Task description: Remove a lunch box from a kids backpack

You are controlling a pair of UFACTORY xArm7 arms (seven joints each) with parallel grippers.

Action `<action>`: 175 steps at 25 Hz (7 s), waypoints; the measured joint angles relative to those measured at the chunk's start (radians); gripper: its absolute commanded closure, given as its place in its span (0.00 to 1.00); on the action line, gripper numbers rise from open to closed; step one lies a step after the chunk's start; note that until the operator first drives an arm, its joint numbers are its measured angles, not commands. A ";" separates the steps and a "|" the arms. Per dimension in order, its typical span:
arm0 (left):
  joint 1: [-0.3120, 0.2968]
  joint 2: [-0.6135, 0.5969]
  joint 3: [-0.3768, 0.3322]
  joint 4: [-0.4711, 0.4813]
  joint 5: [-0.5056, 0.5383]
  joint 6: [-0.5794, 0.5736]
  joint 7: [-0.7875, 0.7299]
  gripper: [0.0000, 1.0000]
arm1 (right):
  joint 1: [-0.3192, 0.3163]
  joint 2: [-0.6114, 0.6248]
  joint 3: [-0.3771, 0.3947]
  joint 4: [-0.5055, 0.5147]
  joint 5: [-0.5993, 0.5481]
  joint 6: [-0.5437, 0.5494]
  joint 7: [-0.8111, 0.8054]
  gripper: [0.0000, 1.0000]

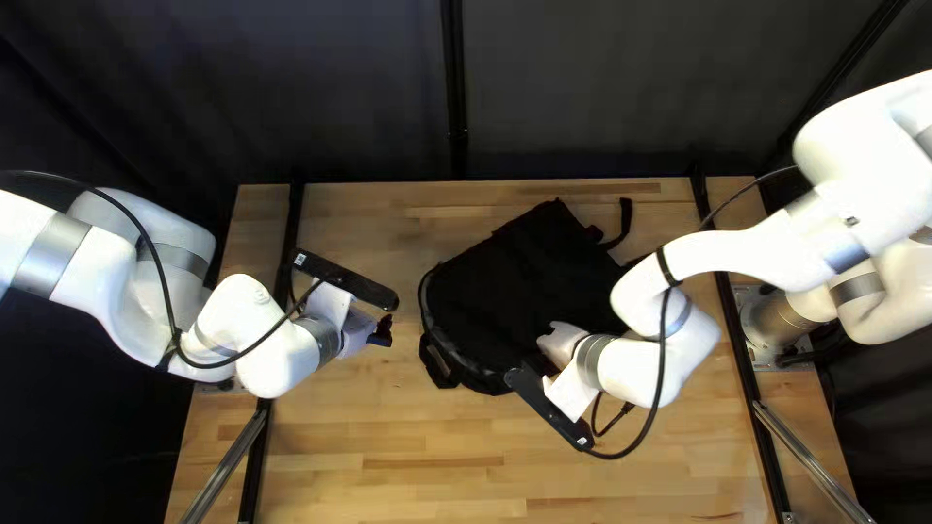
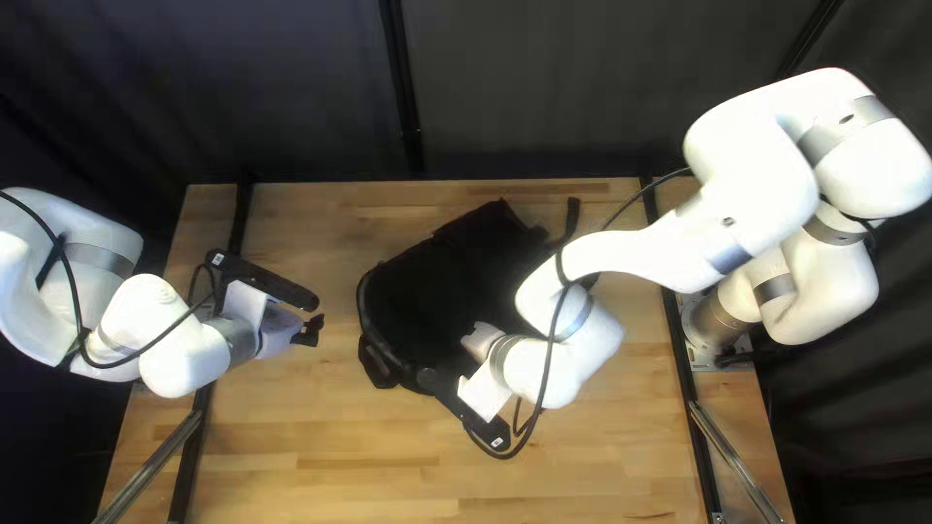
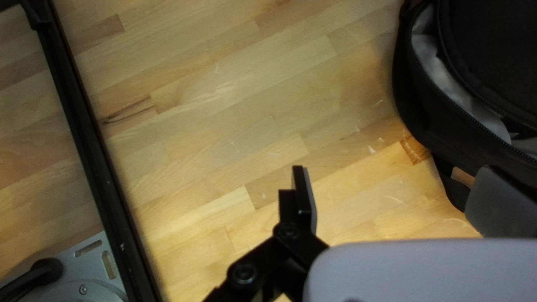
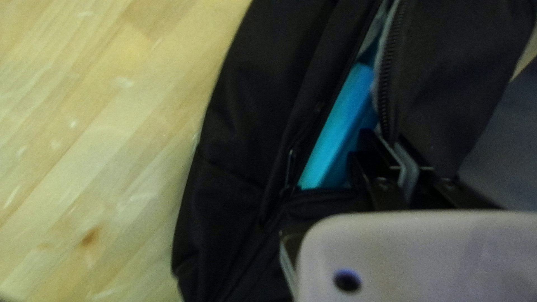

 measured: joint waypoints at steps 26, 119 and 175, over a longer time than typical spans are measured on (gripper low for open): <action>0.062 0.259 -0.048 0.215 0.282 -0.087 -0.004 0.00 | -0.029 -0.132 -0.038 -0.133 0.025 -0.096 0.086 0.00; -0.040 -0.320 0.088 0.095 -0.261 0.284 0.595 0.00 | -0.001 0.117 -0.003 0.068 -0.069 -0.086 0.146 0.00; -0.040 -0.320 0.088 0.095 -0.261 0.284 0.595 0.00 | 0.094 0.329 -0.102 0.344 -0.149 0.305 0.406 1.00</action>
